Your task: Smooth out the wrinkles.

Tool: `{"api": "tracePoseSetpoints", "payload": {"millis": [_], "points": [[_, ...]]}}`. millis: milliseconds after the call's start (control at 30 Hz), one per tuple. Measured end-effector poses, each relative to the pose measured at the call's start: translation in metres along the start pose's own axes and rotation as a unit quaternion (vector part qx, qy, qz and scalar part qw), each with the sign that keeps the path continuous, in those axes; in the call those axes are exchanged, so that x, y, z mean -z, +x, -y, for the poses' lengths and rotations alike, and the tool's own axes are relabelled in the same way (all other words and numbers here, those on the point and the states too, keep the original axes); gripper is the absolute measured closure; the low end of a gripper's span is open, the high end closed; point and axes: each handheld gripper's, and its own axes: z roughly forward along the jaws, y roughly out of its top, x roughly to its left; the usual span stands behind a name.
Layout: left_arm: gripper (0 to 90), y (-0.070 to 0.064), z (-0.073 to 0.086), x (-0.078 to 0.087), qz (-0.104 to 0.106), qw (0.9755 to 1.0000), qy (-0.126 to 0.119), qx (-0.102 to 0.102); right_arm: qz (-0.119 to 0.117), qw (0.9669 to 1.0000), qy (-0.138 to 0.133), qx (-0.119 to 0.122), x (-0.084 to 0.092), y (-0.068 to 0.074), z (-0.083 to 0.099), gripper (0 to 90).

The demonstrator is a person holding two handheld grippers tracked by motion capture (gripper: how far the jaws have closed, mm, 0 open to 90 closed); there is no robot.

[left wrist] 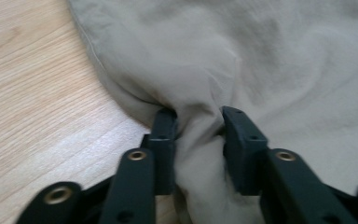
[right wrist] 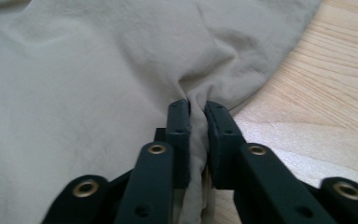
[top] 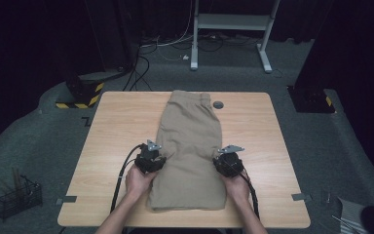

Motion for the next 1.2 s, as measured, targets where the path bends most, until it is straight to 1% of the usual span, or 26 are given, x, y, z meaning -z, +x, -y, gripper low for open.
{"api": "tracePoseSetpoints", "payload": {"millis": [100, 133, 200, 233, 300, 367, 433, 467, 500, 533, 633, 667, 733, 767, 800, 900, 967, 1033, 1133, 1200], "points": [[77.8, -0.001, 0.000, -0.001, 0.008, 1.0000, -0.003, -0.003, -0.005, 1.0000, -0.001, 0.006, 0.000, 0.000, 0.000, 83.5], [79.2, -0.001, 0.000, -0.001, 0.009, 0.9999, -0.004, -0.006, -0.008, 1.0000, -0.001, 0.004, 0.000, -0.001, 0.000, 84.0], [81.0, 0.001, 0.000, -0.001, 0.018, 0.9998, -0.004, -0.005, -0.013, 0.9999, -0.004, 0.000, 0.000, -0.003, 0.001, 85.6], [81.6, 0.002, 0.000, -0.001, 0.023, 0.9997, -0.004, -0.003, -0.012, 0.9999, -0.007, 0.000, 0.000, -0.003, 0.001, 86.0], [82.7, 0.004, 0.000, 0.000, 0.031, 0.9995, -0.004, 0.000, -0.003, 0.9999, -0.011, 0.011, 0.000, 0.000, 0.002, 86.7], [83.3, 0.005, -0.001, 0.000, 0.037, 0.9993, -0.007, -0.005, -0.003, 0.9998, -0.016, 0.013, 0.001, 0.000, 0.002, 86.9], [83.6, 0.008, -0.002, 0.003, 0.048, 0.9987, -0.016, 0.003, -0.013, 0.9995, -0.029, 0.005, 0.006, -0.004, 0.002, 87.0], [83.6, 0.008, -0.002, 0.005, 0.053, 0.9983, -0.021, 0.008, -0.017, 0.9994, -0.031, 0.003, 0.008, -0.006, 0.002, 87.0], [83.7, 0.008, -0.002, 0.007, 0.055, 0.9981, -0.026, 0.008, -0.018, 0.9993, -0.032, 0.002, 0.010, -0.007, 0.002, 87.0], [83.7, 0.007, -0.003, 0.011, 0.058, 0.9978, -0.032, 0.005, -0.017, 0.9992, -0.035, 0.005, 0.012, -0.008, 0.001, 87.0], [83.8, 0.006, -0.003, 0.018, 0.063, 0.9970, -0.045, 0.002, -0.009, 0.9988, -0.040, 0.026, 0.018, -0.006, -0.001, 87.0], [83.8, 0.007, -0.003, 0.020, 0.065, 0.9967, -0.049, 0.003, -0.008, 0.9988, -0.040, 0.027, 0.019, -0.005, -0.002, 87.1], [83.8, 0.008, -0.003, 0.022, 0.067, 0.9964, -0.052, 0.006, -0.009, 0.9991, -0.029, 0.030, 0.019, -0.004, -0.004, 87.0], [83.8, 0.009, -0.003, 0.023, 0.066, 0.9964, -0.053, 0.006, -0.009, 0.9990, -0.029, 0.032, 0.019, -0.003, -0.005, 87.0], [83.8, 0.010, -0.003, 0.025, 0.066, 0.9963, -0.054, 0.006, -0.009, 0.9989, -0.031, 0.034, 0.020, -0.002, -0.006, 87.0], [83.9, 0.012, -0.003, 0.029, 0.078, 0.9949, -0.061, 0.020, -0.019, 0.9986, -0.036, 0.032, 0.025, -0.002, -0.009, 86.9], [83.9, 0.014, -0.003, 0.032, 0.081, 0.9942, -0.068, 0.019, -0.024, 0.9984, -0.041, 0.031, 0.029, -0.003, -0.011, 86.9], [83.9, 0.014, -0.003, 0.035, 0.086, 0.9930, -0.076, 0.025, -0.025, 0.9979, -0.049, 0.035, 0.034, -0.004, -0.014, 86.9], [83.9, 0.014, -0.003, 0.040, 0.085, 0.9928, -0.081, 0.023, -0.027, 0.9972, -0.059, 0.038, 0.039, -0.004, -0.017, 86.9], [83.9, 0.015, -0.003, 0.042, 0.087, 0.9924, -0.084, 0.025, -0.026, 0.9966, -0.065, 0.044, 0.041, -0.003, -0.019, 86.9]]}}
